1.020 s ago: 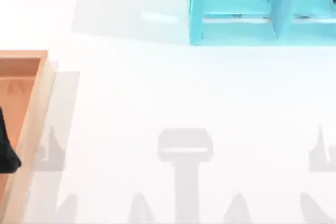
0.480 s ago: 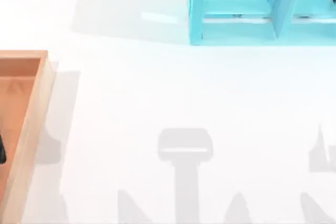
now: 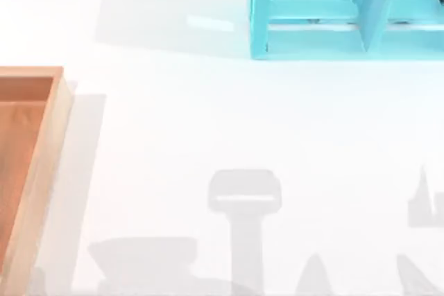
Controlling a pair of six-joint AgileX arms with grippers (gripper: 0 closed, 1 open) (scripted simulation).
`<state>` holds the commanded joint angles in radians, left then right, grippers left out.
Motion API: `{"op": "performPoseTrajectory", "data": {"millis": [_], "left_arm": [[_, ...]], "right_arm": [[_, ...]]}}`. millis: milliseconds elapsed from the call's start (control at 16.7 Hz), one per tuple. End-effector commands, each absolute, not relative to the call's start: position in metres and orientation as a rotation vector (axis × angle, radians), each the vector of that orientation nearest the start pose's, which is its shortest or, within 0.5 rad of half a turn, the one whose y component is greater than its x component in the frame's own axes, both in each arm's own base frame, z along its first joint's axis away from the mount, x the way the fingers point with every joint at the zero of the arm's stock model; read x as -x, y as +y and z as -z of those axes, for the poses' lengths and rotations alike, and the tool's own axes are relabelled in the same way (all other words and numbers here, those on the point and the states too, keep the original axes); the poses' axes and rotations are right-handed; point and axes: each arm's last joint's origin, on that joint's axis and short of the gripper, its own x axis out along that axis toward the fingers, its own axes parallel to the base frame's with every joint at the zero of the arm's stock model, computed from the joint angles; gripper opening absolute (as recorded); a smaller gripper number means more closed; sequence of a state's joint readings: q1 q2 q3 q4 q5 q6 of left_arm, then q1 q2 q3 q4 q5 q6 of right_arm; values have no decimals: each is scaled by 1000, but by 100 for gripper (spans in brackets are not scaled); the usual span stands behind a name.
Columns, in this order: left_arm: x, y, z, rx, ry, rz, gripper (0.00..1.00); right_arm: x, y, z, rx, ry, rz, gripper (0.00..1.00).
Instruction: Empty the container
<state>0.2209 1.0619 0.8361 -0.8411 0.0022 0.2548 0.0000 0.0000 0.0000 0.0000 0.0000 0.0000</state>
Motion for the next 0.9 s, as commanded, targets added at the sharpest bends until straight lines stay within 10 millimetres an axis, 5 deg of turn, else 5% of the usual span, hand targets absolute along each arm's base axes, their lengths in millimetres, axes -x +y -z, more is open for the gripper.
{"op": "performPoseTrajectory", "data": {"millis": [420,900], "left_arm": [[-254,84,-242,-48,1525,29,100],[-261,89,-240,-41,1568,45,100]], "right_arm": [[-106,-1,-160,0,0,0,100],[-106,-1,-160,0,0,0,100]]}}
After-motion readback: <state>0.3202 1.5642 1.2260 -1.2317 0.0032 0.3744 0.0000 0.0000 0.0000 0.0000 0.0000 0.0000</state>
